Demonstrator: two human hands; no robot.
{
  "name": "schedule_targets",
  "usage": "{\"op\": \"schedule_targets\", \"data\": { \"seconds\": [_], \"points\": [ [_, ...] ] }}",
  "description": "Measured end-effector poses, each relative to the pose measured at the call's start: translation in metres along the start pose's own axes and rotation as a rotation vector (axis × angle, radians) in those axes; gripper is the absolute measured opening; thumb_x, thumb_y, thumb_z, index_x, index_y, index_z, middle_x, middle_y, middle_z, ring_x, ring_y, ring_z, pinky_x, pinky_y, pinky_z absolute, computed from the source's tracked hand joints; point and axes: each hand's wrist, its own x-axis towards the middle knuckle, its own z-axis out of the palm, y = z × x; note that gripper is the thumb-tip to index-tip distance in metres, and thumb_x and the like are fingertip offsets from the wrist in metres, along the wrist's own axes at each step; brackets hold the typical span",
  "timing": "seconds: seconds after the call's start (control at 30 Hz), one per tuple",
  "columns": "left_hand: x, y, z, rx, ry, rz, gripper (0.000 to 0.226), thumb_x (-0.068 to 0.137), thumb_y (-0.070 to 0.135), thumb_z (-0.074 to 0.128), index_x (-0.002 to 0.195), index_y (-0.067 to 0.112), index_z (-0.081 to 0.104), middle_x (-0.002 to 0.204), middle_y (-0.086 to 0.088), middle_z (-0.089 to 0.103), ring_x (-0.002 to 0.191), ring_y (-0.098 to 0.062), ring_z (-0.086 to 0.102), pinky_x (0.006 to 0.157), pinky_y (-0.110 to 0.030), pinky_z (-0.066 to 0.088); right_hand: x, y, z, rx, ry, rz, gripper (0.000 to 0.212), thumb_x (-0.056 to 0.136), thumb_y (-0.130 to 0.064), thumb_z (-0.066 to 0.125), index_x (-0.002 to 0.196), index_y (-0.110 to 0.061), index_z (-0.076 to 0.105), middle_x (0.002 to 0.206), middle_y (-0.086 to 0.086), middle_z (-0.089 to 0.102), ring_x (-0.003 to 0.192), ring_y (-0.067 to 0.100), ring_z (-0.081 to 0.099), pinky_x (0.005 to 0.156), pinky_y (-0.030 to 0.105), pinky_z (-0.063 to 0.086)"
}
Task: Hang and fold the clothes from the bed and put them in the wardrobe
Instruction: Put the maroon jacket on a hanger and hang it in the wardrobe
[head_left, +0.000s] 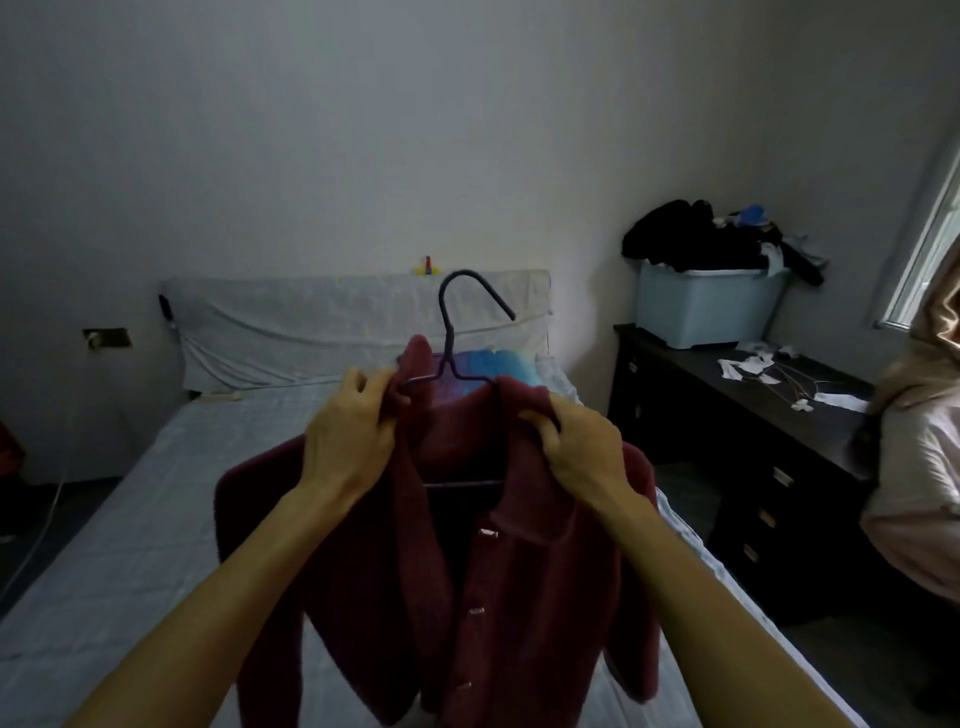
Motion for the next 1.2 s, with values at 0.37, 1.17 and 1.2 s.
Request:
{"op": "schedule_targets", "data": {
  "seconds": [0.37, 1.17, 1.2],
  "points": [
    [0.014, -0.020, -0.007, -0.302, -0.010, -0.302, 0.047, 0.090, 0.057, 0.045, 0.110, 0.015, 0.055, 0.096, -0.002, 0.056, 0.085, -0.018, 0.057, 0.073, -0.033, 0.044, 0.024, 0.004, -0.009, -0.176, 0.372, -0.326, 0.036, 0.092, -0.043, 0.052, 0.088, -0.011, 0.067, 0.073, 0.006, 0.065, 0.061, 0.025, 0.059, 0.053, 0.040, 0.049],
    [-0.007, 0.003, 0.018, -0.510, 0.186, 0.003, 0.015, 0.089, 0.007, 0.049, 0.083, 0.005, 0.062, 0.081, 0.000, 0.057, 0.073, -0.002, 0.051, 0.069, -0.017, 0.039, 0.008, 0.036, -0.025, -0.188, 0.389, 0.022, 0.018, 0.088, -0.031, 0.064, 0.092, -0.015, 0.070, 0.071, 0.005, 0.066, 0.061, 0.028, 0.061, 0.058, 0.028, 0.037],
    [-0.018, -0.001, 0.020, -0.501, 0.082, 0.062, 0.015, 0.087, 0.009, 0.049, 0.084, 0.007, 0.063, 0.083, 0.003, 0.059, 0.078, 0.002, 0.053, 0.073, -0.017, 0.042, 0.009, 0.036, -0.025, -0.186, 0.402, 0.007, 0.020, 0.088, -0.032, 0.062, 0.091, -0.015, 0.070, 0.070, 0.005, 0.065, 0.060, 0.028, 0.060, 0.057, 0.028, 0.037]
  ]
}}
